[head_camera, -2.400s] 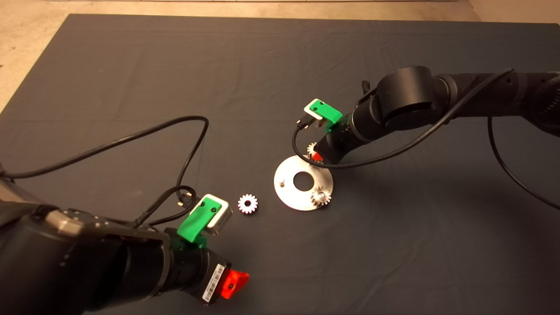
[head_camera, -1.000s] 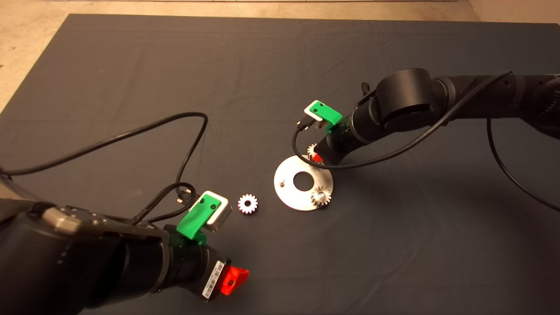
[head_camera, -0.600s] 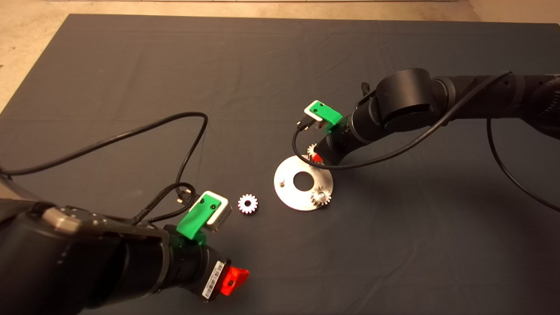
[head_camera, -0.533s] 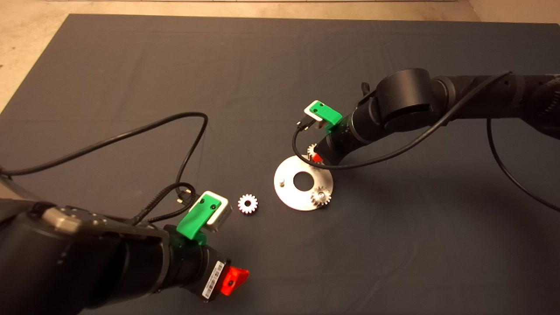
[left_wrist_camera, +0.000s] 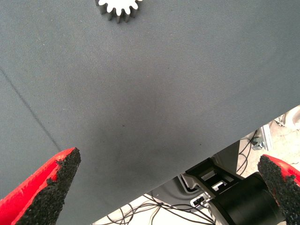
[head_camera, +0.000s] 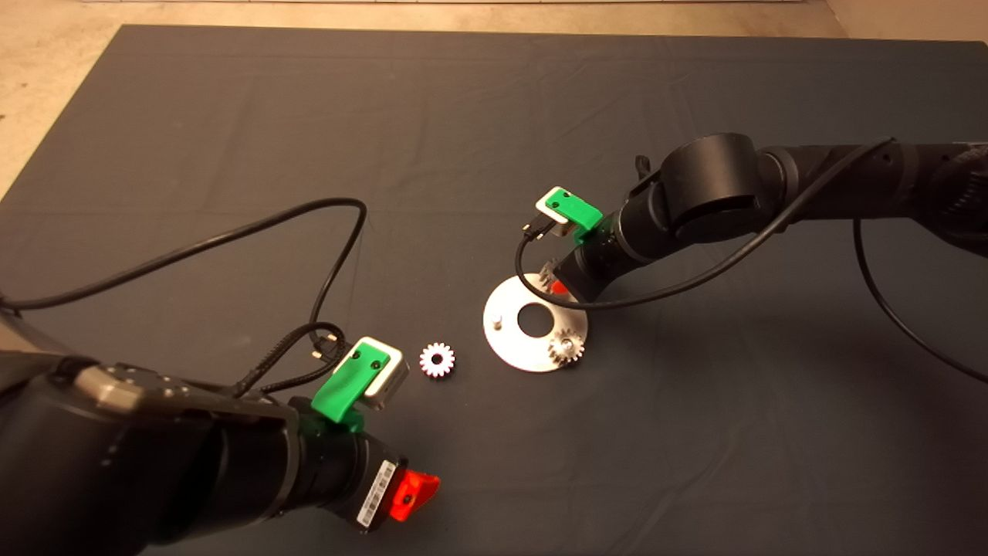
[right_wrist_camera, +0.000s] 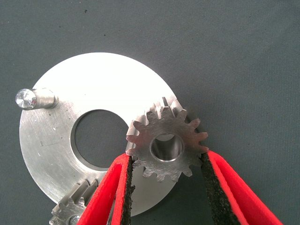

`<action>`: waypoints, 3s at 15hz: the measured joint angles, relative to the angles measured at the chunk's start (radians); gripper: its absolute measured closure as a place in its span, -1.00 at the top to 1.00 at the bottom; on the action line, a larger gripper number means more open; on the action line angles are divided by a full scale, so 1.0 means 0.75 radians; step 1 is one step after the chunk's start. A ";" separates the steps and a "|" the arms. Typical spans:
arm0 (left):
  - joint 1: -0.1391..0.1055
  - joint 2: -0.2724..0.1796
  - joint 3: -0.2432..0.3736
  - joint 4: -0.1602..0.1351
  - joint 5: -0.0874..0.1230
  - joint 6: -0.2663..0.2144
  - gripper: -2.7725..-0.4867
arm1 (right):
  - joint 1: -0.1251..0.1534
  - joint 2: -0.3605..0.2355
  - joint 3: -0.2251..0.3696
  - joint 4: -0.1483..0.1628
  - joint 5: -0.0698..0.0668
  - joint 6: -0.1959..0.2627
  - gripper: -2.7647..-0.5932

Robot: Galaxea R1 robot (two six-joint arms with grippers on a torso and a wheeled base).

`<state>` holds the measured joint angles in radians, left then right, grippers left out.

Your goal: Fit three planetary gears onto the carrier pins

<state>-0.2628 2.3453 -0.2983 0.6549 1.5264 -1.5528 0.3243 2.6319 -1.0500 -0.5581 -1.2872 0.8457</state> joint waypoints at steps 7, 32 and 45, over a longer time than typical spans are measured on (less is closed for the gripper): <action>-0.013 0.000 0.000 0.000 0.001 -0.003 0.98 | 0.000 -0.001 0.000 -0.003 0.002 0.000 -0.66; -0.013 -0.003 0.000 0.000 0.001 -0.008 0.98 | 0.004 -0.003 0.000 -0.005 0.023 0.005 -0.66; -0.020 -0.003 0.000 0.000 0.001 -0.008 0.98 | 0.007 -0.002 -0.022 -0.007 0.036 0.004 -0.66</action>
<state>-0.2779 2.3428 -0.2983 0.6548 1.5268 -1.5587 0.3296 2.6304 -1.0666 -0.5632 -1.2604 0.8490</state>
